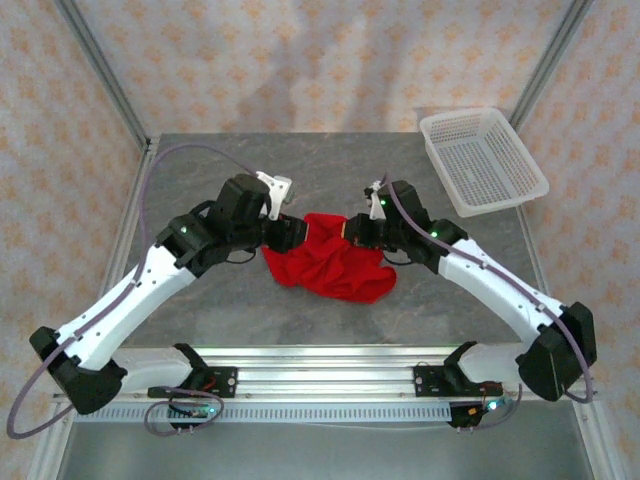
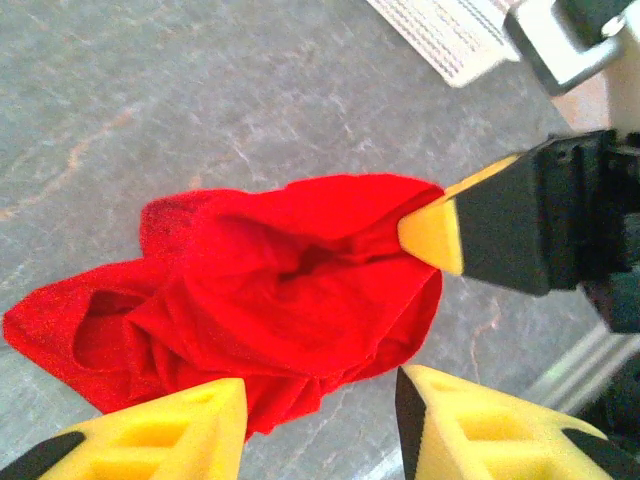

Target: Fold the inside-out t-shirt

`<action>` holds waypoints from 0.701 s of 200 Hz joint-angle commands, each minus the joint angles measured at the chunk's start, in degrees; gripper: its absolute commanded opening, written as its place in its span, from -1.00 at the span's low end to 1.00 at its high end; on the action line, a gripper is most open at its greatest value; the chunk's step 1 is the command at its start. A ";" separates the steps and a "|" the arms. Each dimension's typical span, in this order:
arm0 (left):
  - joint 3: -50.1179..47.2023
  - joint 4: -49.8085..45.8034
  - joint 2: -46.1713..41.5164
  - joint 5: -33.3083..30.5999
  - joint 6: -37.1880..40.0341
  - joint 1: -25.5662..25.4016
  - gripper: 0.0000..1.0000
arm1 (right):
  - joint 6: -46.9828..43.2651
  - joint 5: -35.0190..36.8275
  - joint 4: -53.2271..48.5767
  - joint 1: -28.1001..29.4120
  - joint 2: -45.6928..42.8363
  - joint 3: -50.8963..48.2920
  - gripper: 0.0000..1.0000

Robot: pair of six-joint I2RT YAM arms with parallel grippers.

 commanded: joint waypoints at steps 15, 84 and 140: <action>-2.53 4.10 6.57 -12.02 -9.92 -1.18 -0.19 | 2.08 -4.28 -2.81 -0.18 2.93 3.93 -1.00; -0.92 8.07 18.61 -2.23 -10.79 -1.18 -0.17 | 3.14 -4.62 -3.05 -0.17 2.97 4.93 -1.00; 3.08 3.88 26.41 -6.91 -3.68 -1.18 0.08 | 3.74 -4.64 -3.08 -0.17 3.14 5.19 -1.00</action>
